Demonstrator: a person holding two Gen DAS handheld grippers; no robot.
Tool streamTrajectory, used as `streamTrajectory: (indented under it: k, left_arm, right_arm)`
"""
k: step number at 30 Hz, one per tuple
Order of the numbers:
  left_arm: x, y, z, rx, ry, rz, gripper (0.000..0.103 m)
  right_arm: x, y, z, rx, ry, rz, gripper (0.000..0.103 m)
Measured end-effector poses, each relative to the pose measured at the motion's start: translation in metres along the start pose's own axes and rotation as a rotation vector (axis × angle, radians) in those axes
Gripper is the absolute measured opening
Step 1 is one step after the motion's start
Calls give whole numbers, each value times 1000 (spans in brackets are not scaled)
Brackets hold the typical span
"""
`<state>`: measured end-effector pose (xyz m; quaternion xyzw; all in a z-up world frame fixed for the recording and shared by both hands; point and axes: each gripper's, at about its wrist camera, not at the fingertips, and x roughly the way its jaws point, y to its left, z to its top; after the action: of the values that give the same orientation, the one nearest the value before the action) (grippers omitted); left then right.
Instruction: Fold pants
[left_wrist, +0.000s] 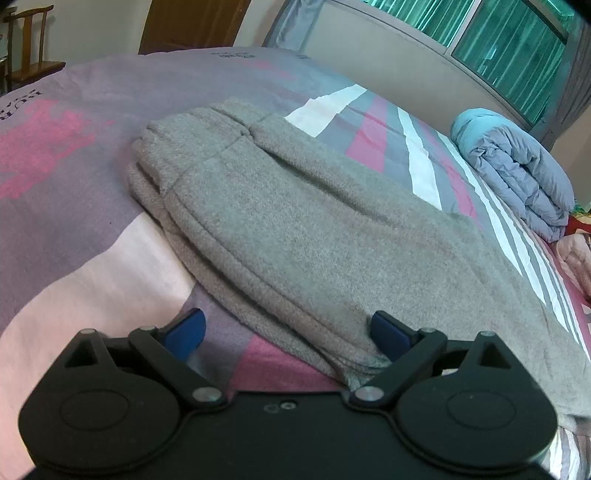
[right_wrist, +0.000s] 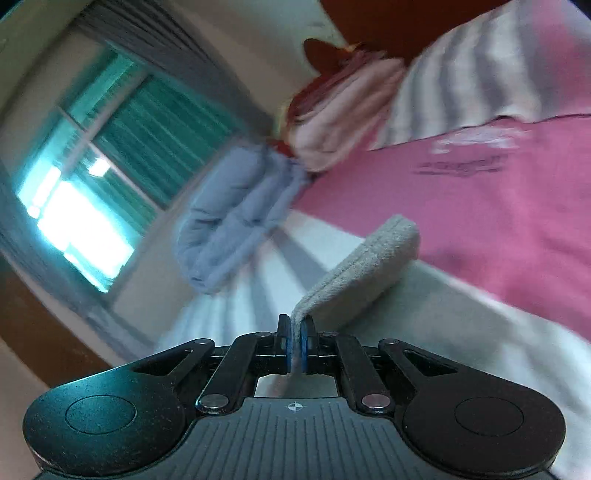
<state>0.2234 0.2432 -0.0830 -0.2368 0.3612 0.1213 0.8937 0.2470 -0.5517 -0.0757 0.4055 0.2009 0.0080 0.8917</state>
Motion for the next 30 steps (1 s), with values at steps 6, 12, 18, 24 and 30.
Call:
streamTrajectory:
  k: [6,12,18,24,30]
  left_arm:
    - [0,0,2,6,11,-3,91]
    - [1,0,2,8,7,0,91]
    - [1,0,0,11,2,-4,91]
    - [1,0,1,12,7,-7,92]
    - [1,-1,-2,10,-12,-1,92]
  right_arm:
    - [1,-61,-31,222,85,-43,5]
    - [-2,-69,-29,267,36,-69,4]
    - [-27,-48,-18,182,24,-7,4]
    - [-36,-67,-20,251,38,-14,9]
    - [-59,-91,-23,364,6,-46,9]
